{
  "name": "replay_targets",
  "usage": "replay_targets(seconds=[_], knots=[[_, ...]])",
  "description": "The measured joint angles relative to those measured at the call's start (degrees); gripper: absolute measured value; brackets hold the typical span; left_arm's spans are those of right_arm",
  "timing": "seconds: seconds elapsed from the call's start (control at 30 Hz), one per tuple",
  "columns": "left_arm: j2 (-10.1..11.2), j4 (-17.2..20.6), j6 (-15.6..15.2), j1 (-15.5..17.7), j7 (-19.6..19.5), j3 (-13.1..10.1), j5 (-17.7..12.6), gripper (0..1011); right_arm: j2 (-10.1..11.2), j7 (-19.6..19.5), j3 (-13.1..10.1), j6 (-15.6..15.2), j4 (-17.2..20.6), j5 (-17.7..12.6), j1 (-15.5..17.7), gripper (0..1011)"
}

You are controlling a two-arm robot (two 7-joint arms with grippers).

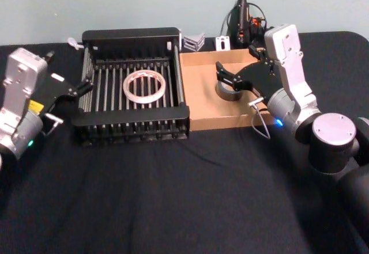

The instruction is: Pick up the white tape and place it into the black box , Pick up the silver tape and place it into the brown box.

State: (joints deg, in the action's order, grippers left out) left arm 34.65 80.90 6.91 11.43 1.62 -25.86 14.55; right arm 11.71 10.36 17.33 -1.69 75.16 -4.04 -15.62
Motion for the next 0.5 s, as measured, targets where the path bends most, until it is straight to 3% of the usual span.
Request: replay_targets(seconds=[0.5], knots=[[0.00, 0.00, 0.00, 0.00, 0.00, 0.00, 0.00, 1001, 0.00, 0.00, 0.00, 0.00, 0.00, -0.02, 0.00, 1002]])
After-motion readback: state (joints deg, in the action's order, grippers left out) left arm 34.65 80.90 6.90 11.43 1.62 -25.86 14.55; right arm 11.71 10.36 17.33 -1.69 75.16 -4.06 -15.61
